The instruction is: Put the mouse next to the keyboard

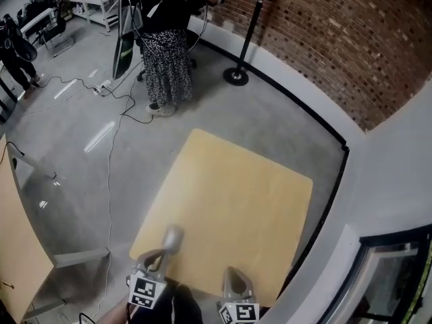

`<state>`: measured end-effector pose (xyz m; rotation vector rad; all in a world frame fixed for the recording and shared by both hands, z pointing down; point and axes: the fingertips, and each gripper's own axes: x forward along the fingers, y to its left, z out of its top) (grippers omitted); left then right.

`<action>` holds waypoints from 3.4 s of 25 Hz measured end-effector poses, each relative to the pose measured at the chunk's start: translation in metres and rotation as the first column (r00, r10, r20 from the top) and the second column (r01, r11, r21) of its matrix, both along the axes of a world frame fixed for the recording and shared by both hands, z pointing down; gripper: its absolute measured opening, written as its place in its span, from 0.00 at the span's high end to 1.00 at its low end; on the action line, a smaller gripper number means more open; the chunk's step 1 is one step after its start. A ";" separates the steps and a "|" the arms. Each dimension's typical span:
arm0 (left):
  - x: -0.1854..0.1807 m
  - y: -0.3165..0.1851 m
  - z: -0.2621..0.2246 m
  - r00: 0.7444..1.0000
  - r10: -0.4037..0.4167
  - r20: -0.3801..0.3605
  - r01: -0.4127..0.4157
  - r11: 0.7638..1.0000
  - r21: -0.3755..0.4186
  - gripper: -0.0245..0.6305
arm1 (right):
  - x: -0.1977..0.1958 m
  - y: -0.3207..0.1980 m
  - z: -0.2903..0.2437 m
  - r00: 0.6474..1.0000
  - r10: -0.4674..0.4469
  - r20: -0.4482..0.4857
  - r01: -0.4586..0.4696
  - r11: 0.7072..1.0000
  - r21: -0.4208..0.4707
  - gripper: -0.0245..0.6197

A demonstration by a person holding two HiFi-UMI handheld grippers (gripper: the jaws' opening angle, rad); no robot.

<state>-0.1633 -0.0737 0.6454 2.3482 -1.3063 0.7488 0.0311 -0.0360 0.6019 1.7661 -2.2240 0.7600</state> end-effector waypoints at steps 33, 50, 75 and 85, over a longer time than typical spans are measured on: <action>0.024 -0.031 0.087 0.989 0.055 0.137 -0.009 0.947 -0.320 0.46 | 0.032 -0.043 0.023 0.998 0.066 0.025 -0.064 0.996 -0.068 0.94; 0.024 -0.035 0.097 0.986 0.031 0.167 0.030 0.937 -0.347 0.50 | 0.044 -0.042 0.030 0.995 0.094 0.014 -0.092 0.992 -0.089 0.94; 0.048 -0.036 0.074 0.987 0.098 0.126 -0.060 0.959 -0.277 0.51 | 0.057 -0.009 0.019 0.990 0.139 -0.028 -0.141 0.988 -0.068 0.94; 0.085 -0.032 0.051 0.977 0.194 0.093 -0.169 0.959 -0.227 0.51 | 0.075 0.017 0.005 0.972 0.231 -0.046 -0.233 0.972 -0.039 0.94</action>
